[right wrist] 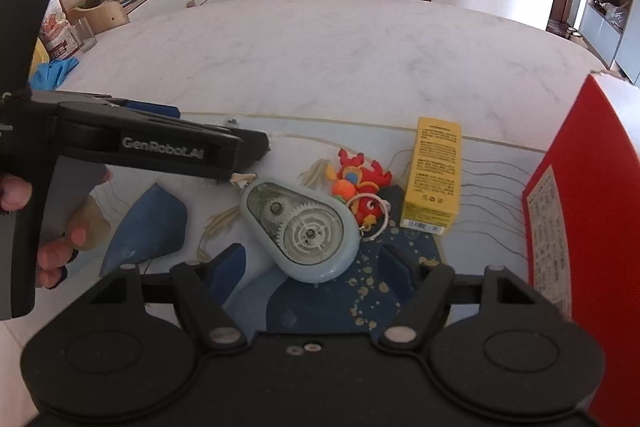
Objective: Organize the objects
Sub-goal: 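Grasp the black bead bag with the left tool while the right tool grasps the pale blue tape dispenser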
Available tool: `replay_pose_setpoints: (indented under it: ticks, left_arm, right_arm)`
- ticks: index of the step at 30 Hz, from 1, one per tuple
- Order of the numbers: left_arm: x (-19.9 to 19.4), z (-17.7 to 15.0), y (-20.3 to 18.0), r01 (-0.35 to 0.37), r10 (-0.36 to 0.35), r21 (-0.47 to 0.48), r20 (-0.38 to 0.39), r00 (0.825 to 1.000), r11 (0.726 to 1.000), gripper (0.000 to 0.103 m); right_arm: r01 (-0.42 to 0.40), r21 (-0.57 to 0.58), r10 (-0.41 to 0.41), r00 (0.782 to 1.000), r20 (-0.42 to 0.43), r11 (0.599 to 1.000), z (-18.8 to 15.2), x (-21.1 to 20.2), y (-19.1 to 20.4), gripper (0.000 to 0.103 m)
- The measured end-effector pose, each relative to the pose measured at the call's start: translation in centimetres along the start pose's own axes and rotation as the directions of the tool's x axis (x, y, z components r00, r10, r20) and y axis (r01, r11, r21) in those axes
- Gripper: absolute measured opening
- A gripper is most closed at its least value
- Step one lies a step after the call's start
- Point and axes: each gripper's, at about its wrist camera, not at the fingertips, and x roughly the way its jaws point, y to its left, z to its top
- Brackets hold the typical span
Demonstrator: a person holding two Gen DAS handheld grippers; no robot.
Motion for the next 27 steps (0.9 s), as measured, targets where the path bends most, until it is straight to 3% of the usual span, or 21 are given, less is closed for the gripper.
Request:
replay_pose_setpoints:
  ticks: [4,11,14,17,21,27]
  left_arm:
    - [0.3,0.0,0.0,0.002,-0.002,-0.003,-0.001,1.0,1.0,0.101]
    - [0.6,-0.2,-0.2,-0.003,0.003,0.01,-0.011,1.0,1.0,0.089]
    - [0.6,-0.3,-0.3,-0.009,0.009,0.015,-0.009,1.0,1.0,0.081]
    - [0.6,-0.5,-0.4,-0.009,0.009,0.016,-0.003,1.0,1.0,0.074]
    - [0.4,-0.5,-0.3,-0.013,0.013,0.027,0.005,1.0,1.0,0.047]
    - [0.0,-0.4,0.0,-0.016,0.016,0.029,0.004,1.0,0.999,0.04]
  right_arm:
    - [0.007,-0.005,-0.007,1.0,-0.001,1.0,0.1,0.4,0.3,0.07]
    - [0.015,-0.023,-0.014,1.0,0.013,1.0,0.2,1.0,1.0,0.066]
    - [0.009,-0.018,-0.009,1.0,0.019,1.0,0.3,1.0,1.1,0.058]
    - [0.007,-0.022,-0.007,1.0,0.023,1.0,0.4,1.0,1.6,0.056]
    - [0.015,-0.03,-0.014,0.999,0.034,0.999,0.2,1.0,1.9,0.055]
    - [0.028,-0.024,-0.027,0.999,0.037,0.999,0.0,0.8,2.0,0.053]
